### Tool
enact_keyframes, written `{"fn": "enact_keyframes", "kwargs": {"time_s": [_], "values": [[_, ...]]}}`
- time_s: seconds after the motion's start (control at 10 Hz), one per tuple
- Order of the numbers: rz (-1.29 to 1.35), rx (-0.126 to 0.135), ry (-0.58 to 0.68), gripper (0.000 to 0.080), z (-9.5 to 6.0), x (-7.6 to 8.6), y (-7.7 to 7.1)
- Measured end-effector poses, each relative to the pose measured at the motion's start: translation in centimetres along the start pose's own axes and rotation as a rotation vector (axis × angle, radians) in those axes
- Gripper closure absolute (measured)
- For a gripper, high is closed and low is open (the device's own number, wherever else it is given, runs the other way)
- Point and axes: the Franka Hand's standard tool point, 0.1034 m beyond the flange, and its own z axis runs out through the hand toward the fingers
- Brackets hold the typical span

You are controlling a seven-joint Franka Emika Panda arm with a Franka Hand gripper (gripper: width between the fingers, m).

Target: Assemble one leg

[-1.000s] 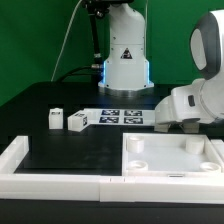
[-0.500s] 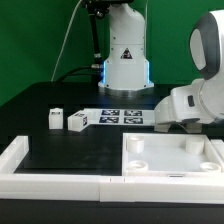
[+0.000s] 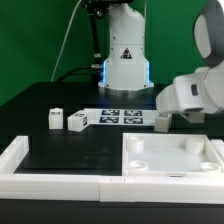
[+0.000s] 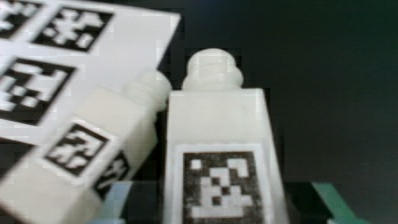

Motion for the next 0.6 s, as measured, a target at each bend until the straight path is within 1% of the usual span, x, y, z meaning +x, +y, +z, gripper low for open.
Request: {"fn": "enact_keyframes", "kwargs": {"time_s": [0.1, 0.2, 0.4, 0.5, 0.6], "values": [[-0.007, 0.002, -0.002, 0.0509, -1.4, -0.6, 0.2], [-0.026, 0.004, 0.03, 0.0509, -3.0, -0.6, 0.4], [-0.025, 0.003, 0.038, 0.0509, -2.5, -0.4, 0.3], [-0.023, 0.008, 0.151, 0.0509, -3.2, 0.7, 0.2], [-0.02, 0.009, 0.277, 0.0509, -3.6, 0.8, 0.2]]}}
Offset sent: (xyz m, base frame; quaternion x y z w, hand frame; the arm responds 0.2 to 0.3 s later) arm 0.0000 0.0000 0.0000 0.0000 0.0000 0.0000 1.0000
